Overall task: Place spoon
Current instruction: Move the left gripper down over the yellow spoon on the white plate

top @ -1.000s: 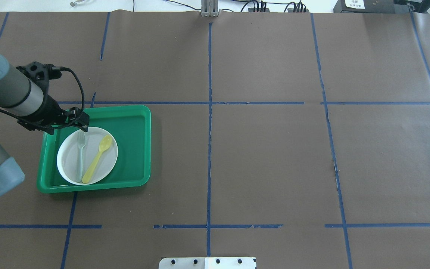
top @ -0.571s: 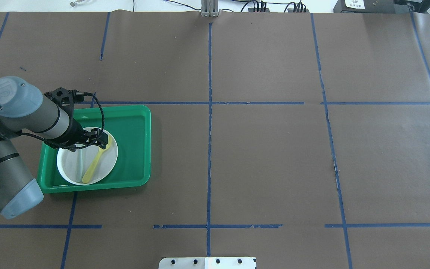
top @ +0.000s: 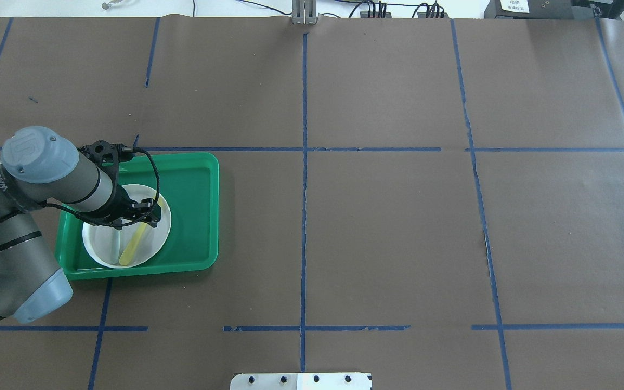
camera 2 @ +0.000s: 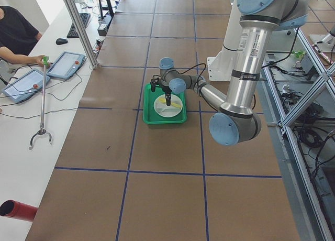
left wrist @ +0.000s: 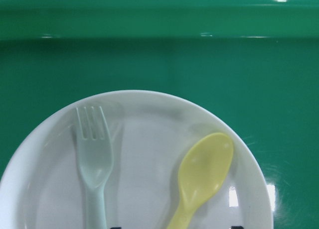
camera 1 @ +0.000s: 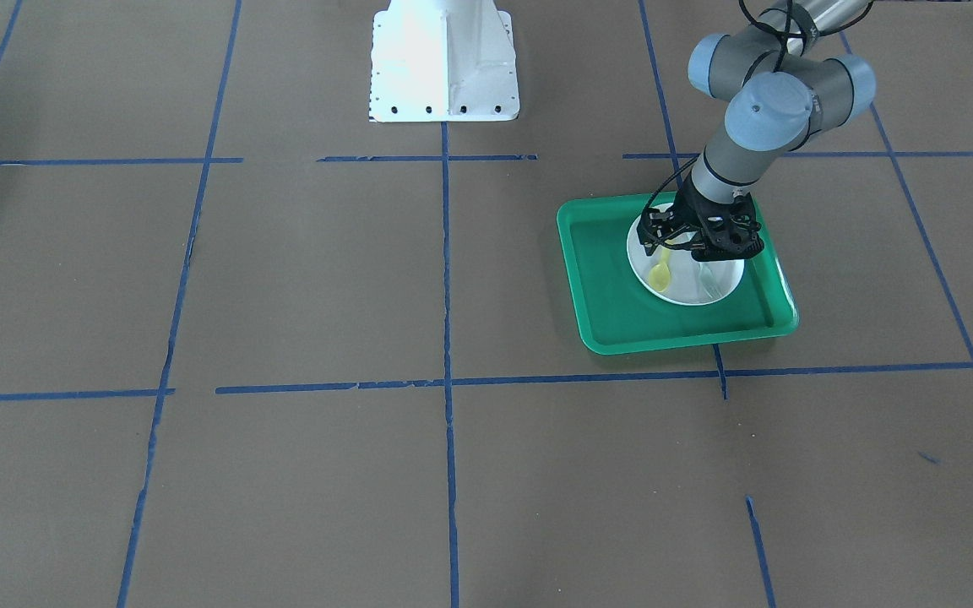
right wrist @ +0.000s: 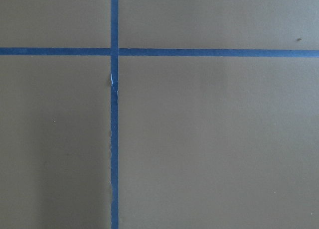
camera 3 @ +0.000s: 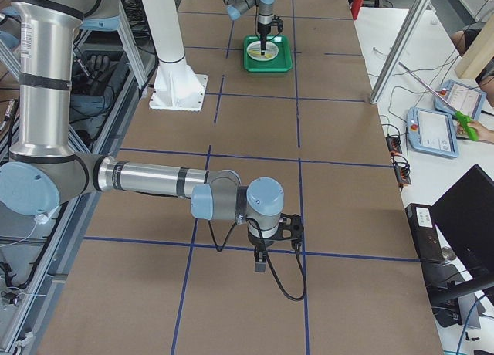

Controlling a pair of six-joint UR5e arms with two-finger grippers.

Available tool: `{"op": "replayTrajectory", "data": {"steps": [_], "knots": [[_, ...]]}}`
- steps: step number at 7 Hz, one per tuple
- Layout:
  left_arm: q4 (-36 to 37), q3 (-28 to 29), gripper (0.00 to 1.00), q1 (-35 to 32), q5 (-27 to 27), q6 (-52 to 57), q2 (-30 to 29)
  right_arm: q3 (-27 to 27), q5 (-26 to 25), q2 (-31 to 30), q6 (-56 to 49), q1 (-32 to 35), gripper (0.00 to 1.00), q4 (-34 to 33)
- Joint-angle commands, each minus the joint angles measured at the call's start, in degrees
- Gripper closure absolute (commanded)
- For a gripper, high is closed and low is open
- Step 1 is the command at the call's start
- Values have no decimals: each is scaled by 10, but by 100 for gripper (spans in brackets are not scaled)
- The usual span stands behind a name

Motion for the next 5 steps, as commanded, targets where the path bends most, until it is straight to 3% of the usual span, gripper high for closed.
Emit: {"op": "replayTrajectory", "data": {"steps": [1, 5], "knots": [[-33, 24, 25, 1, 0, 0, 0, 0, 0, 0, 0, 0, 0, 0], [-35, 14, 31, 5, 0, -4, 0, 0, 0, 0, 0, 0, 0, 0]]}}
